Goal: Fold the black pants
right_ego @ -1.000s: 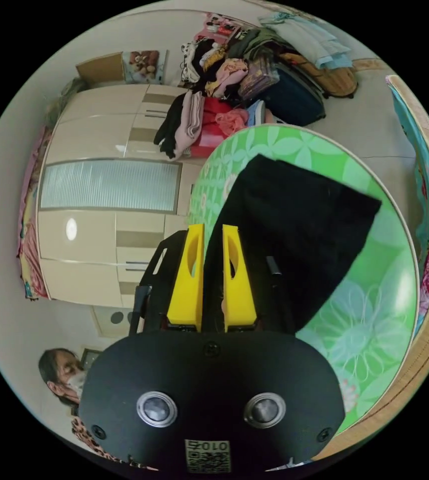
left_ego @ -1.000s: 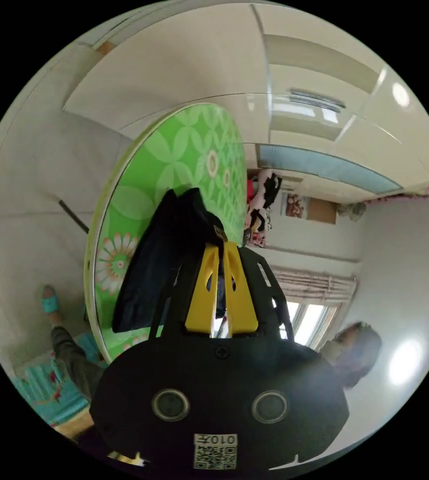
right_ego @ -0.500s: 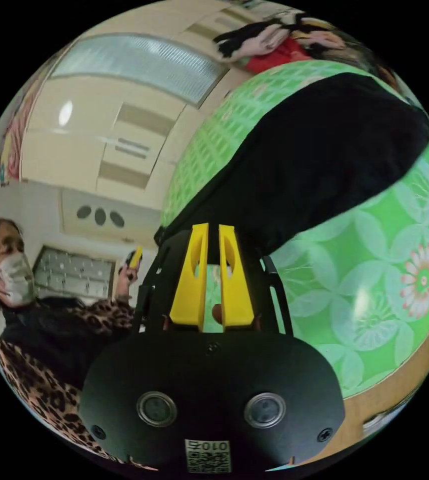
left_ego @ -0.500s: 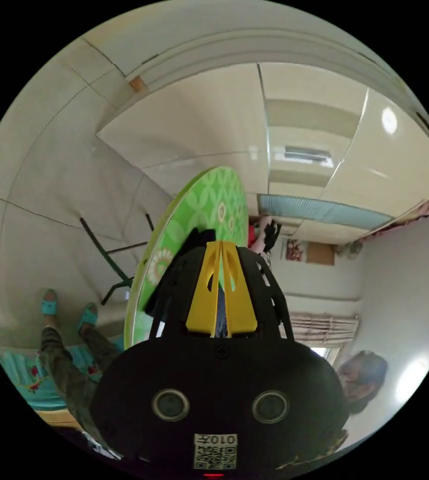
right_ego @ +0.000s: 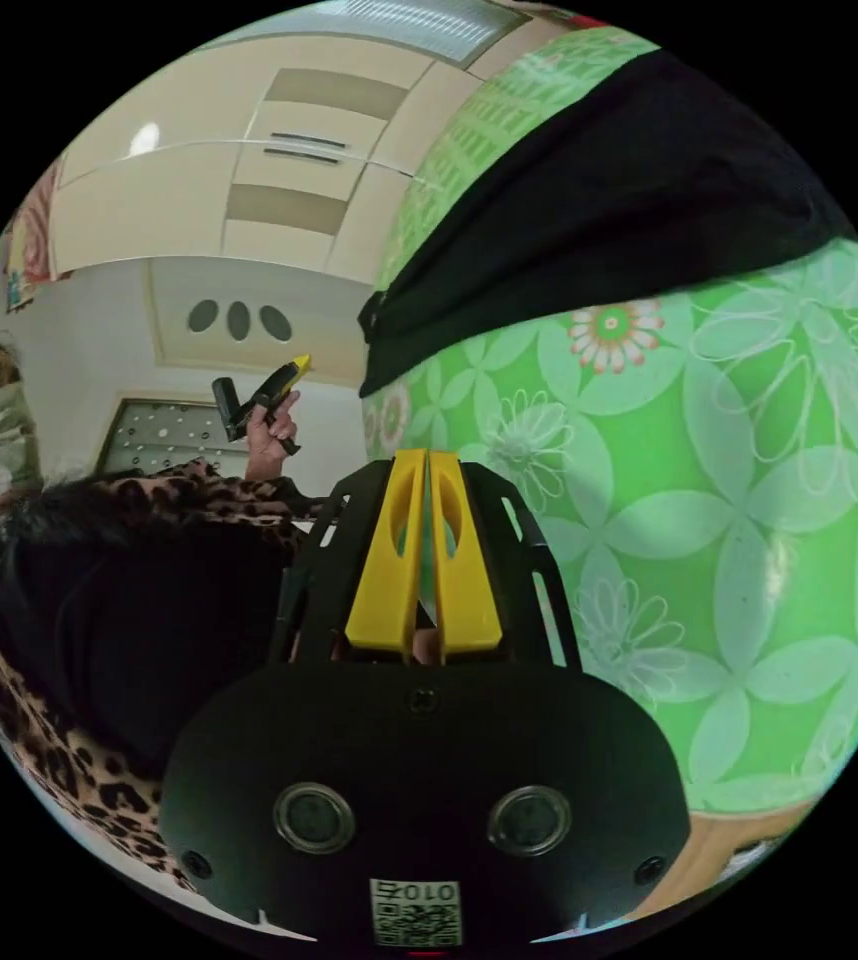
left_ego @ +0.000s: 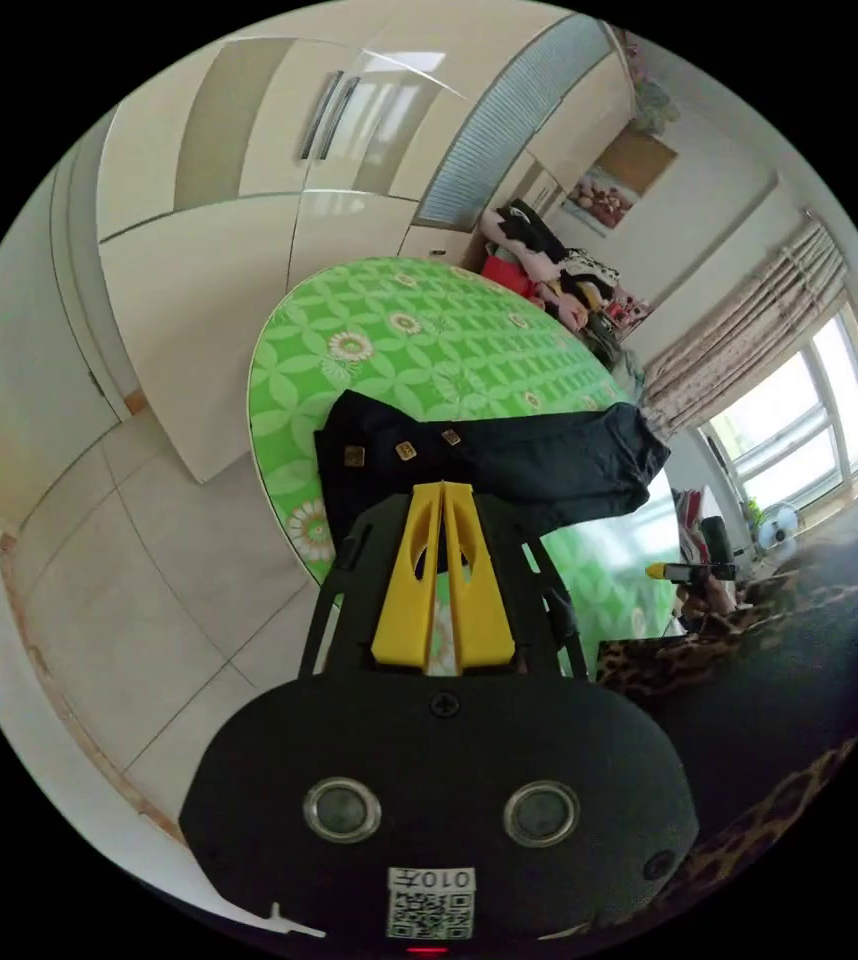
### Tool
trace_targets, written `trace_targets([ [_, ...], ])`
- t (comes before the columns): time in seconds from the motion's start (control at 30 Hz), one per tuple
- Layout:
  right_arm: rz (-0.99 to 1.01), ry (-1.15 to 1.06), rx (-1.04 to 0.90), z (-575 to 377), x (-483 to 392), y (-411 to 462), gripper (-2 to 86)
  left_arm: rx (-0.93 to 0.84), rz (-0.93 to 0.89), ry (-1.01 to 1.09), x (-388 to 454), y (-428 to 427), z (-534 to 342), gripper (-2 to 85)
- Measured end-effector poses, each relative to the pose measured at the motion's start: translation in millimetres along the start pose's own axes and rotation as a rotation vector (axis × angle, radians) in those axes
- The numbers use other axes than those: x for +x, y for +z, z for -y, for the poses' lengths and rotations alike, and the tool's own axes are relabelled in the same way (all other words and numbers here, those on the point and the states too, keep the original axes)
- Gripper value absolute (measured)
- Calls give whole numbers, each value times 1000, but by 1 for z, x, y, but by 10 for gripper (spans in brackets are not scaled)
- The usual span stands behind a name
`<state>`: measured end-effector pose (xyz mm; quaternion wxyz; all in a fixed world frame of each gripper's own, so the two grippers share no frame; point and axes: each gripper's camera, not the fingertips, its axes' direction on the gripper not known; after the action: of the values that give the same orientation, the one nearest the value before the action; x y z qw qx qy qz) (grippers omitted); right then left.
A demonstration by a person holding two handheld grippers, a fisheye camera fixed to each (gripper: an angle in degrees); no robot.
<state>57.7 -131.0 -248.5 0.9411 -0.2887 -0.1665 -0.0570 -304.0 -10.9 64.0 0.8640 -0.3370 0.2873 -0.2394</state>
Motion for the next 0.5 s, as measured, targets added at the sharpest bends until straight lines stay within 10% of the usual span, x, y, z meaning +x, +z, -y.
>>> trace_targets([
  [0.5,5,-53,149,-7,-106,-114,56,-190,36,153,29,-8,-24,1],
])
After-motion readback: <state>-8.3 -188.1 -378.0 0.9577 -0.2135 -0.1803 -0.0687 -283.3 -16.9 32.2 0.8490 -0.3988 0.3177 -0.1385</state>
